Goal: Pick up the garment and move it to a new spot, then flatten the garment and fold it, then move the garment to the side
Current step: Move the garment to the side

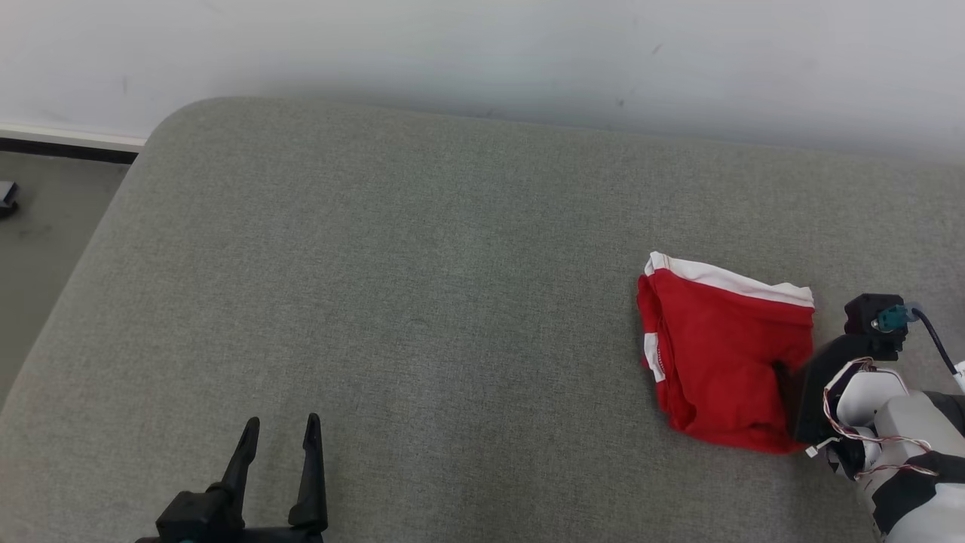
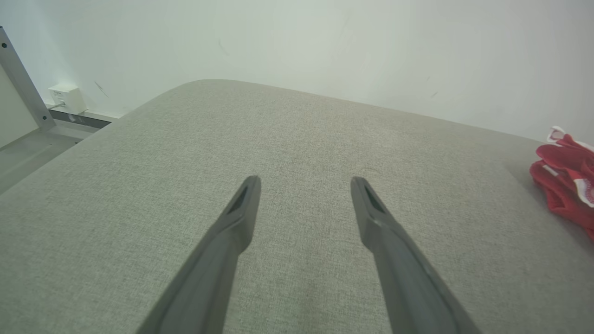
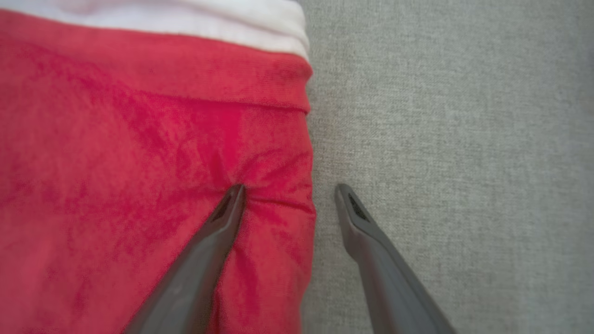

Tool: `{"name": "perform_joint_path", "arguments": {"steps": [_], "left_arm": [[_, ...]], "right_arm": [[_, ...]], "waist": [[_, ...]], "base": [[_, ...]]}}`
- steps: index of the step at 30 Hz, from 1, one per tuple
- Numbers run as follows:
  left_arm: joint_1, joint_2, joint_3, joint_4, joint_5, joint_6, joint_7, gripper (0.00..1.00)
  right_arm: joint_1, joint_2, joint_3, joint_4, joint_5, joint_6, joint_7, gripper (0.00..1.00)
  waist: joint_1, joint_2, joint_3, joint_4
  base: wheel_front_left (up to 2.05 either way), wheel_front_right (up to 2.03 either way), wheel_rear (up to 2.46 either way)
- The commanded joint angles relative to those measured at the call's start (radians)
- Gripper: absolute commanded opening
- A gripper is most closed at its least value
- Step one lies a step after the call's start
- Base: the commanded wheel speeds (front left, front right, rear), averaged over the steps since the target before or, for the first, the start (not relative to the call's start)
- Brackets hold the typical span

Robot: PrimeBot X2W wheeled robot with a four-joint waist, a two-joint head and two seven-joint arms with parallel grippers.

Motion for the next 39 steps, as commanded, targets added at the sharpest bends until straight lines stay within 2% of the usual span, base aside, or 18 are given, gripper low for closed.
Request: {"name": "perform_joint_path", "arguments": {"steps": [1, 2, 3, 10, 17, 23, 30, 34, 39], "left_arm": [[-0.017, 0.001, 0.002, -0.001, -0.006, 0.002, -0.002, 1.0], [-0.019, 0.001, 0.003, 0.0, -0.006, 0.002, -0.002, 1.0], [-0.021, 0.001, 0.005, 0.001, -0.007, 0.004, -0.002, 1.0], [-0.027, 0.0, 0.014, 0.006, -0.013, 0.002, -0.002, 1.0], [-0.036, 0.001, 0.018, -0.008, -0.027, 0.002, -0.002, 1.0], [-0.048, 0.001, 0.021, -0.018, -0.046, 0.011, -0.002, 1.0], [-0.072, 0.001, 0.019, -0.027, -0.046, 0.016, -0.002, 1.0], [-0.086, 0.001, 0.024, -0.035, -0.026, 0.01, -0.002, 1.0], [-0.108, 0.002, 0.047, -0.055, 0.016, -0.011, -0.002, 1.0]], "right_arm": [[0.038, 0.024, 0.018, 0.049, 0.005, -0.003, 0.055, 1.0], [0.038, 0.026, 0.026, 0.054, 0.003, -0.002, 0.074, 0.35], [0.037, 0.027, 0.037, 0.056, 0.002, -0.001, 0.092, 0.0], [0.012, -0.025, 0.128, -0.003, -0.018, -0.003, 0.116, 0.0], [-0.093, -0.122, 0.328, -0.17, -0.03, -0.003, 0.142, 0.0], [-0.161, -0.216, 0.481, -0.313, 0.035, -0.003, 0.171, 0.0], [-0.207, -0.313, 0.525, -0.42, 0.106, -0.003, 0.172, 0.0], [-0.227, -0.365, 0.542, -0.445, 0.089, -0.003, 0.157, 0.0], [-0.269, -0.393, 0.508, -0.433, 0.071, -0.003, 0.108, 0.0]], "waist": [[0.0, 0.0001, 0.024, 0.014], [0.0, 0.0001, 0.025, 0.013], [0.0, 0.0001, 0.027, 0.011], [0.0, 0.0001, 0.025, -0.019], [0.0, 0.0001, 0.029, -0.09], [0.0, 0.0001, 0.034, -0.174], [0.0, 0.0001, 0.058, -0.272], [0.0, 0.0001, 0.087, -0.315], [0.0, 0.0001, 0.138, -0.355]], "base": [[0.0, 0.0, 0.0], [0.0, 0.0, 0.0], [0.0, 0.0, 0.0], [0.0, 0.0, 0.0], [0.0, 0.0, 0.0], [0.0, 0.0, 0.0], [0.0, 0.0, 0.0], [0.0, 0.0, 0.0], [0.0, 0.0, 0.0]]}}
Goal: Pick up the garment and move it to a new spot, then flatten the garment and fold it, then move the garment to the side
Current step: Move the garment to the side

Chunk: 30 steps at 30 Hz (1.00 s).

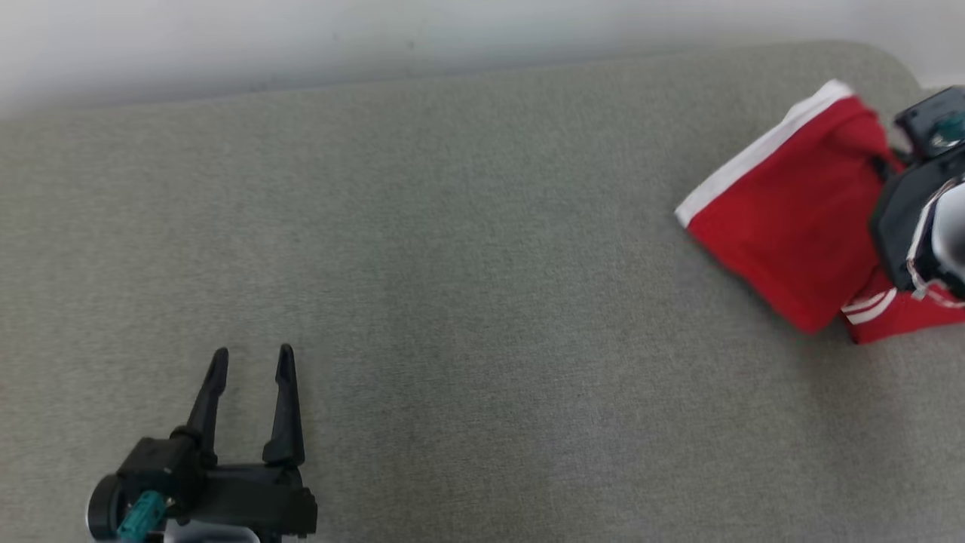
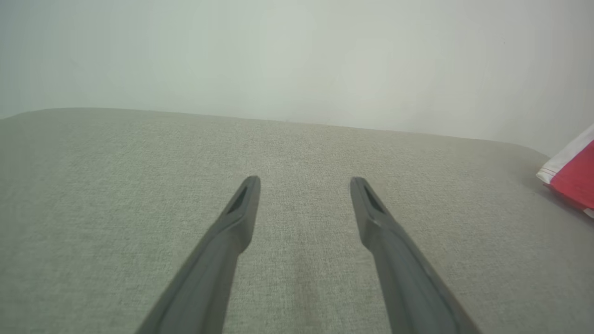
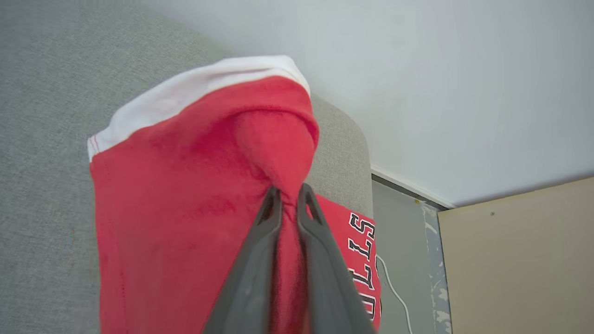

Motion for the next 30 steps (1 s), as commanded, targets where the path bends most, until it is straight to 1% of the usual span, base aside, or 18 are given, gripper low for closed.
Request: {"name": "perform_joint_path", "arguments": {"steps": [1, 4, 6, 10, 13, 14, 16, 19, 21, 24, 26, 27, 28, 30], "left_arm": [[-0.02, 0.004, 0.008, -0.006, 0.012, -0.007, -0.002, 1.0], [-0.033, 0.008, 0.015, -0.013, 0.033, -0.021, -0.002, 1.0], [-0.047, 0.009, 0.017, -0.02, 0.051, -0.031, -0.002, 1.0], [-0.062, 0.015, 0.024, -0.025, 0.063, -0.042, -0.002, 1.0], [-0.068, 0.013, 0.025, -0.029, 0.067, -0.049, -0.002, 1.0], [-0.068, 0.013, 0.025, -0.029, 0.067, -0.049, -0.002, 1.0], [-0.07, 0.013, 0.025, -0.03, 0.069, -0.051, -0.002, 1.0], [-0.07, 0.012, 0.023, -0.028, 0.072, -0.056, -0.002, 1.0], [-0.072, 0.011, 0.023, -0.026, 0.077, -0.059, -0.002, 1.0], [-0.076, 0.011, 0.022, -0.022, 0.081, -0.06, -0.002, 1.0], [-0.075, 0.011, 0.022, -0.018, 0.083, -0.063, -0.002, 1.0], [-0.074, 0.01, 0.022, -0.015, 0.082, -0.064, -0.002, 1.0], [-0.072, 0.01, 0.023, -0.013, 0.081, -0.065, -0.002, 1.0], [-0.067, 0.009, 0.023, -0.007, 0.081, -0.067, -0.002, 1.0]], "right_arm": [[-0.015, 0.0, -0.012, 0.01, -0.012, -0.003, -0.018, 0.0], [-0.031, 0.007, -0.059, 0.058, -0.035, -0.003, -0.056, 0.0], [-0.037, 0.005, -0.099, 0.102, -0.072, -0.003, -0.086, 0.0], [-0.028, -0.025, -0.126, 0.13, -0.14, -0.003, -0.118, 0.0], [-0.015, -0.035, -0.172, 0.156, -0.183, -0.003, -0.132, 0.0], [-0.015, -0.035, -0.172, 0.156, -0.183, -0.003, -0.132, 0.0], [-0.007, -0.037, -0.212, 0.174, -0.214, -0.003, -0.142, 0.0], [-0.001, -0.03, -0.283, 0.193, -0.273, -0.003, -0.167, 0.0], [0.014, -0.005, -0.309, 0.192, -0.305, -0.003, -0.191, 0.0], [0.018, 0.003, -0.346, 0.185, -0.38, -0.003, -0.217, 0.0], [0.028, 0.017, -0.373, 0.185, -0.428, -0.003, -0.216, 0.24], [0.035, 0.027, -0.382, 0.182, -0.45, -0.003, -0.217, 0.54], [0.039, 0.035, -0.4, 0.18, -0.469, -0.003, -0.215, 1.0], [0.051, 0.049, -0.422, 0.168, -0.514, -0.003, -0.22, 1.0]], "waist": [[-0.0001, -0.0001, 0.055, -0.045], [-0.0001, -0.0001, 0.083, -0.057], [-0.0001, -0.0001, 0.108, -0.061], [-0.0001, -0.0001, 0.128, -0.061], [-0.0001, -0.0001, 0.137, -0.059], [-0.0001, -0.0001, 0.137, -0.059], [-0.0001, -0.0001, 0.141, -0.056], [-0.0001, -0.0001, 0.147, -0.051], [-0.0001, -0.0001, 0.148, -0.049], [-0.0001, -0.0001, 0.147, -0.045], [-0.0001, -0.0001, 0.141, -0.043], [-0.0001, -0.0001, 0.137, -0.042], [-0.0001, -0.0001, 0.133, -0.042], [-0.0001, -0.0001, 0.122, -0.042]], "base": [[0.0, 0.0, 0.0], [0.0, 0.0, 0.0], [0.0, 0.0, 0.0], [0.0, 0.0, 0.0], [0.0, 0.0, 0.0], [0.0, 0.0, 0.0], [0.0, 0.0, 0.0], [0.0, 0.0, 0.0], [0.0, 0.0, 0.0], [0.0, 0.0, 0.0], [0.0, 0.0, 0.0], [0.0, 0.0, 0.0], [0.0, 0.0, 0.0], [0.0, 0.0, 0.0]]}}
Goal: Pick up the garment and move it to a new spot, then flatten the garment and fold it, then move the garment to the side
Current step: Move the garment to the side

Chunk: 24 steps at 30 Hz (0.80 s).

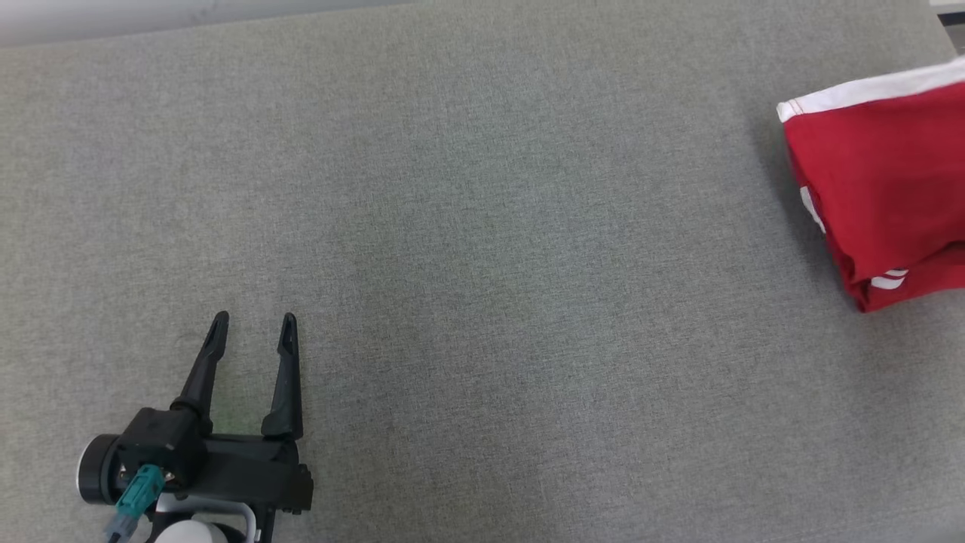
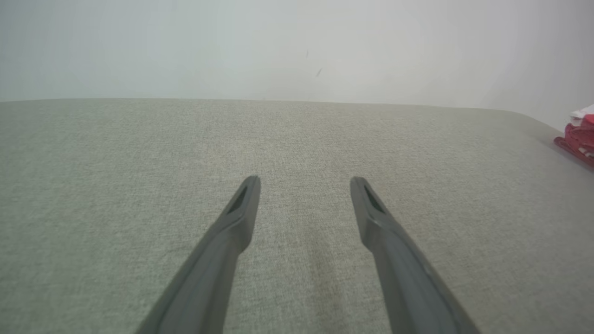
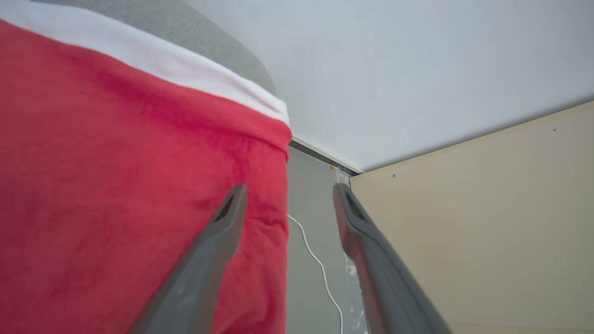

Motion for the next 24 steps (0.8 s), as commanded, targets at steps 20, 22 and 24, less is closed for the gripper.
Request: {"name": "perform_joint_path", "arguments": {"steps": [20, 22, 24], "left_arm": [[0.105, -0.007, 0.048, 0.034, -0.073, 0.038, -0.002, 1.0], [0.117, -0.008, 0.059, 0.043, -0.077, 0.046, -0.002, 1.0], [0.132, -0.008, 0.067, 0.051, -0.079, 0.051, -0.002, 1.0]], "right_arm": [[0.28, 0.281, -0.058, -0.157, 0.132, -0.003, -0.34, 1.0], [0.33, 0.322, -0.045, -0.178, 0.186, -0.003, -0.381, 1.0], [0.384, 0.358, -0.043, -0.192, 0.246, -0.003, -0.406, 1.0]], "waist": [[0.0, 0.0, -0.275, 0.028], [0.0, 0.0, -0.307, 0.033], [0.0, 0.0, -0.336, 0.039]], "base": [[0.0, 0.0, 0.0], [0.0, 0.0, 0.0], [0.0, 0.0, 0.0]]}}
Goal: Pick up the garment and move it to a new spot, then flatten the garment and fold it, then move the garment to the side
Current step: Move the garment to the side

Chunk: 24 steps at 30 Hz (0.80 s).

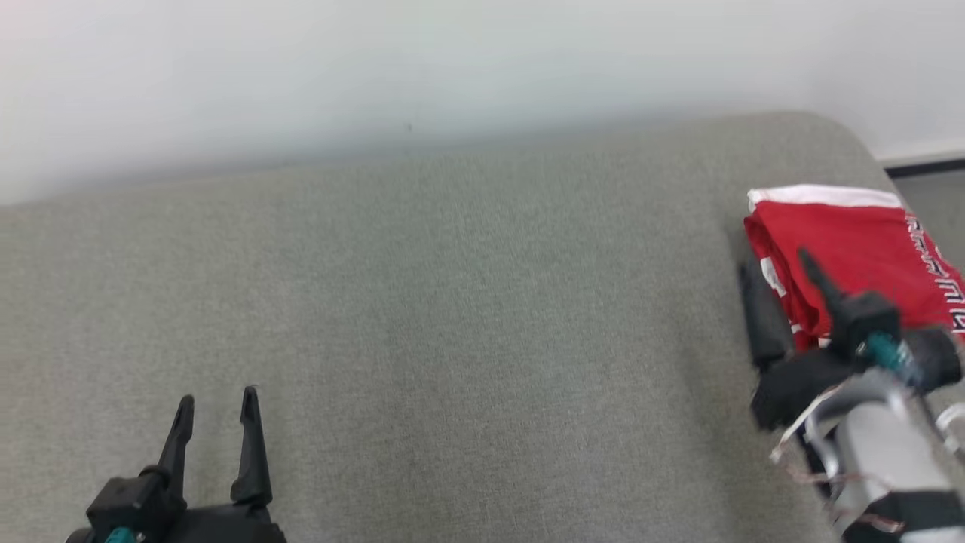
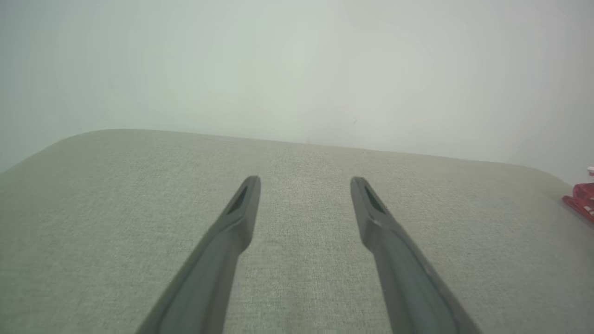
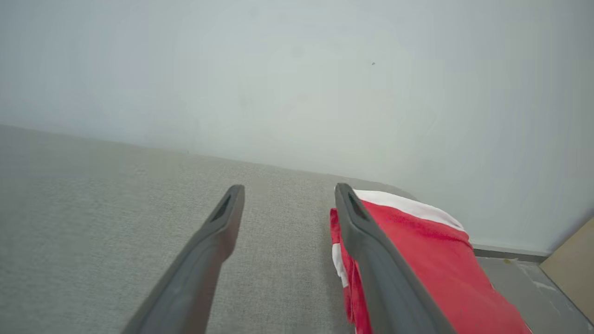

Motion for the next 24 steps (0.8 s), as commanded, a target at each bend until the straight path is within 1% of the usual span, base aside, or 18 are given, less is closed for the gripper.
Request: {"name": "perform_joint_path", "arguments": {"steps": [1, 2, 3, 7, 10, 16, 24], "left_arm": [[0.024, 0.0, 0.01, 0.007, -0.009, 0.009, -0.002, 1.0], [0.029, 0.0, 0.013, 0.008, -0.01, 0.013, -0.002, 1.0], [0.029, 0.0, 0.013, 0.008, -0.01, 0.013, -0.002, 1.0], [0.053, 0.0, 0.03, 0.019, -0.01, 0.015, -0.002, 1.0], [0.075, 0.0, 0.04, 0.029, 0.007, 0.015, -0.002, 1.0], [0.113, 0.0, 0.052, 0.05, 0.025, 0.008, -0.002, 1.0], [0.147, 0.0, 0.044, 0.055, 0.022, 0.013, -0.002, 1.0]], "right_arm": [[0.048, 0.022, 0.012, -0.021, 0.022, -0.003, -0.018, 1.0], [0.071, 0.041, 0.012, -0.031, 0.042, -0.003, -0.025, 1.0], [0.071, 0.041, 0.012, -0.031, 0.042, -0.003, -0.025, 1.0], [0.155, 0.101, 0.025, -0.072, 0.086, -0.003, -0.045, 1.0], [0.2, 0.137, 0.024, -0.088, 0.089, -0.003, -0.05, 1.0], [0.25, 0.176, 0.011, -0.085, 0.062, -0.003, -0.053, 1.0], [0.314, 0.201, -0.019, -0.096, 0.058, -0.003, -0.057, 1.0]], "waist": [[0.0002, 0.0001, -0.084, 0.02], [0.0002, 0.0001, -0.092, 0.022], [0.0002, 0.0001, -0.092, 0.022], [0.0002, 0.0001, -0.118, 0.027], [0.0002, 0.0001, -0.133, 0.025], [0.0002, 0.0001, -0.161, 0.032], [0.0002, 0.0001, -0.184, 0.047]], "base": [[0.0, 0.0, 0.0], [0.0, 0.0, 0.0], [0.0, 0.0, 0.0], [0.0, 0.0, 0.0], [0.0, 0.0, 0.0], [0.0, 0.0, 0.0], [0.0, 0.0, 0.0]]}}
